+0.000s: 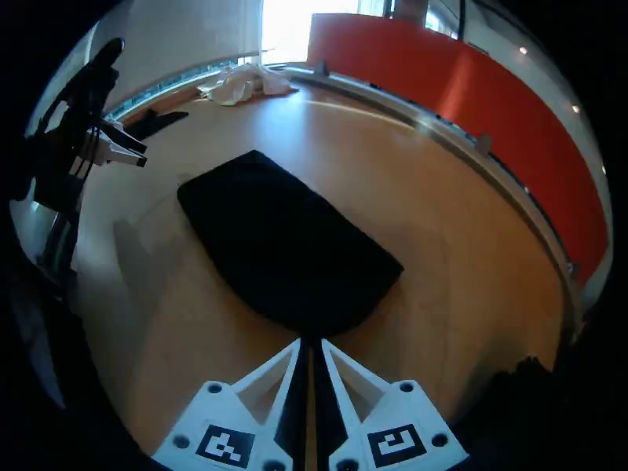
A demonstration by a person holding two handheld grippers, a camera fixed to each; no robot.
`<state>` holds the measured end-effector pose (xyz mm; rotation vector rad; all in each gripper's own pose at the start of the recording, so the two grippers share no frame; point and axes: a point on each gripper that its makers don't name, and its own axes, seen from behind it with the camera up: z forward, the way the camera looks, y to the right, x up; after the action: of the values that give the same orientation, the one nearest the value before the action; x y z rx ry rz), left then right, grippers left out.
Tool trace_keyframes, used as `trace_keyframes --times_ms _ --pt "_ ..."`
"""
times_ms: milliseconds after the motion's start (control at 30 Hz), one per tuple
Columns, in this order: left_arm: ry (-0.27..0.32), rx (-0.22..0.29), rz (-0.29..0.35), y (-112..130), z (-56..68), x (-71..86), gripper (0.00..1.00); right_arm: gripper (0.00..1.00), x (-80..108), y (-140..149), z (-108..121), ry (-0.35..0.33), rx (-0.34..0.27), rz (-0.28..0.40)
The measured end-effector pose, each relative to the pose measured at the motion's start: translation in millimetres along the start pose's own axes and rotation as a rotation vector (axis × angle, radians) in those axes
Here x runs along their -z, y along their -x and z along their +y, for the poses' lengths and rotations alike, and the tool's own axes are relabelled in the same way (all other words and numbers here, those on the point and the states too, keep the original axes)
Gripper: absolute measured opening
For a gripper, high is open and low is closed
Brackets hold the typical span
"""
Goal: Fold towel
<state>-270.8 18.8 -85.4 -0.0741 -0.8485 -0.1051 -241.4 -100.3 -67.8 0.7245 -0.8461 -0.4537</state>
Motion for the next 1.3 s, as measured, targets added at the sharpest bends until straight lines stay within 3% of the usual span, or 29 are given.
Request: trace_keyframes --times_ms 633,1100,1300 --pt "0.011 0.04 0.026 -3 -1.8 14.7 0.91 0.03 7.4 -118 -5 -0.006 0.15 0.144" --pt "0.018 0.051 0.034 -3 -0.2 23.4 0.91 0.03 3.0 -151 -19 -0.032 0.205 0.177" --pt "0.014 0.052 0.04 -3 -1.6 30.3 0.91 0.03 -1.1 -172 -39 -0.064 0.238 0.191"
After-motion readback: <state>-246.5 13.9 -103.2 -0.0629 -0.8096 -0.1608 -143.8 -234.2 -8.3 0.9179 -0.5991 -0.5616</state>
